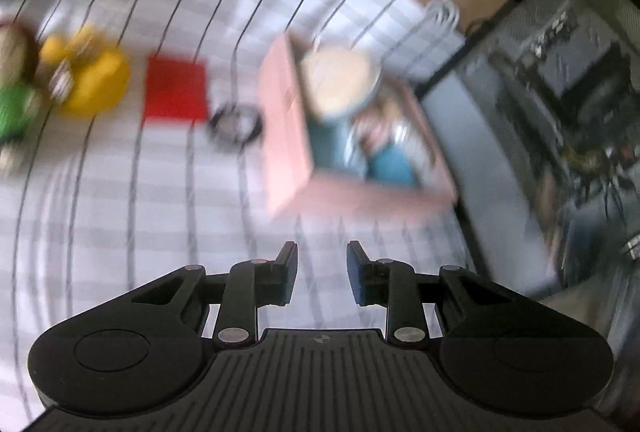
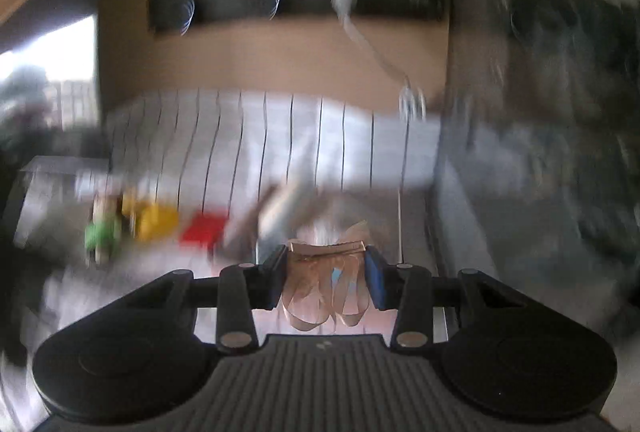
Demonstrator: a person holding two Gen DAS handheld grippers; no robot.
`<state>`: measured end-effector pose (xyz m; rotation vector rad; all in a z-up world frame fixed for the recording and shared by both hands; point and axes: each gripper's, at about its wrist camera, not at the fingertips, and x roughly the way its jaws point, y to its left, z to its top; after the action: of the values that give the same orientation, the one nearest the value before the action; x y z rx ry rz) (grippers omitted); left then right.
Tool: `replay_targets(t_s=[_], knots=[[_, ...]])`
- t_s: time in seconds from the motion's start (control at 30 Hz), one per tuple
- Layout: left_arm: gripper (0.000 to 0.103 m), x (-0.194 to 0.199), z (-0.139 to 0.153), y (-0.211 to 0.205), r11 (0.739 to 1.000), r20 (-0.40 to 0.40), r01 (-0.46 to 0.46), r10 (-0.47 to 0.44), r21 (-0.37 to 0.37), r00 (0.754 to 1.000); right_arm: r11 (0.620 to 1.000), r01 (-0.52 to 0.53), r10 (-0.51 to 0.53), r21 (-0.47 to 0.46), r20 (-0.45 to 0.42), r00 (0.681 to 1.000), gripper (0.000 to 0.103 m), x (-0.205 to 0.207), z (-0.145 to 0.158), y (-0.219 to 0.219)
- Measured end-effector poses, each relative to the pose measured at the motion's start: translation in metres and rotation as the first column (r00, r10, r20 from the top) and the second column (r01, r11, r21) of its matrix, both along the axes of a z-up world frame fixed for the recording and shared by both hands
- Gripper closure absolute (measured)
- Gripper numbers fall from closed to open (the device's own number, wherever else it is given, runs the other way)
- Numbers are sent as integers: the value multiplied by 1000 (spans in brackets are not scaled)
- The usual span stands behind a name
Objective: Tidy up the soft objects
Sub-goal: 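Drop the swab packet into the pink box with the left gripper while the right gripper drops the ribbon in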
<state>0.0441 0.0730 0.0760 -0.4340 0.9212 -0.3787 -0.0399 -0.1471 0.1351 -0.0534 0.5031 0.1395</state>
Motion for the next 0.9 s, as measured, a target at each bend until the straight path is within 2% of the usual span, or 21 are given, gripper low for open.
replay_targets(t_s=[0.03, 0.1, 0.23, 0.3, 0.43, 0.53, 0.6, 0.7, 0.8, 0.9], knots=[[74, -11, -6, 6, 1000, -27, 11, -11, -3, 1000, 999, 5, -5, 38, 15, 1000, 63, 15, 10, 2], [74, -29, -16, 18, 1000, -57, 16, -17, -7, 998, 994, 11, -13, 111, 14, 1000, 51, 40, 23, 1], [74, -60, -24, 43, 1000, -70, -3, 4, 22, 998, 981, 69, -69, 181, -6, 998, 46, 67, 35, 0], [74, -72, -28, 56, 999, -62, -16, 18, 33, 998, 982, 99, -99, 160, -6, 995, 45, 66, 32, 1], [74, -84, -40, 80, 998, -70, -62, 63, 24, 996, 986, 94, -88, 141, -51, 995, 45, 60, 16, 1], [74, -86, -47, 93, 994, -89, -107, 107, -4, 990, 991, 27, -22, 129, -47, 999, 45, 61, 7, 4], [74, -83, -48, 96, 995, -92, -101, 100, -13, 991, 997, 6, -3, 83, -29, 1000, 45, 80, 1, 10], [74, -72, -54, 95, 995, -121, -101, 98, -22, 988, 997, 66, -62, 38, -94, 994, 45, 107, -4, 15], [74, -67, -49, 86, 998, -98, -59, 56, -28, 994, 995, 53, -46, 82, -88, 995, 45, 95, -1, 14], [74, -65, -48, 80, 999, -80, -25, 23, -25, 997, 998, 50, -47, 37, -86, 995, 45, 70, -7, 20]])
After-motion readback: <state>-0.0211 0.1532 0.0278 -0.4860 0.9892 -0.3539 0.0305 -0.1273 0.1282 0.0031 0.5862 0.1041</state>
